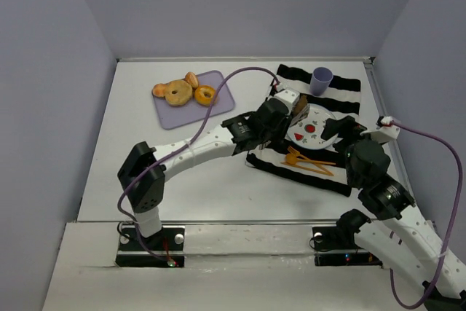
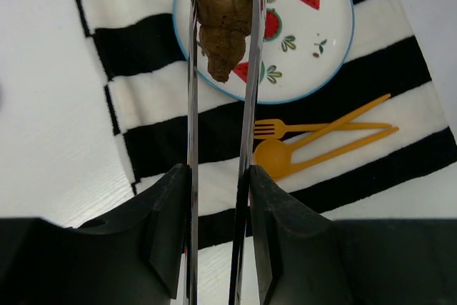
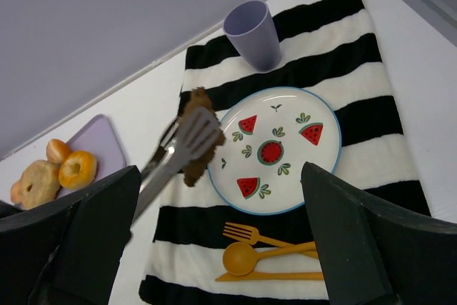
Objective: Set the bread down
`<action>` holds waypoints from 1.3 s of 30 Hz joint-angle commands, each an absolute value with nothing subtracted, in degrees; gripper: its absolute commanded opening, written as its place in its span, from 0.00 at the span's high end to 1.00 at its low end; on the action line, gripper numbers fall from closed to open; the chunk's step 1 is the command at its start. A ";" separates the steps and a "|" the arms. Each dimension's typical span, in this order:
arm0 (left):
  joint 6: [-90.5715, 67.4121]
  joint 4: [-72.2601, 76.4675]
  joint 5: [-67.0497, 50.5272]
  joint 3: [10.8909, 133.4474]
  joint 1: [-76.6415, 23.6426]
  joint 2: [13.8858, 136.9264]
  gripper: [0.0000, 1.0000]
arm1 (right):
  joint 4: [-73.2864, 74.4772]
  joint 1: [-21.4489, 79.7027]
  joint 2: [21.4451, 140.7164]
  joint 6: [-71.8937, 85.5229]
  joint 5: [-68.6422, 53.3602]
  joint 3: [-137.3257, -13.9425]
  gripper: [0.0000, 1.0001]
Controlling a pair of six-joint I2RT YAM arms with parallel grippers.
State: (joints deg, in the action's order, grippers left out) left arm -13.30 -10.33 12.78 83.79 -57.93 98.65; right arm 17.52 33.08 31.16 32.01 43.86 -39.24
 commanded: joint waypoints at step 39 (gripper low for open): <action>-30.13 -12.13 33.05 51.03 -55.55 73.24 0.36 | 15.29 33.49 31.46 32.87 45.97 -38.58 0.00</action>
State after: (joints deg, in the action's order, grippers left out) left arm -22.22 -13.67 29.26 62.00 -56.05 79.70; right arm 17.54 33.08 30.81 32.01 44.16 -37.67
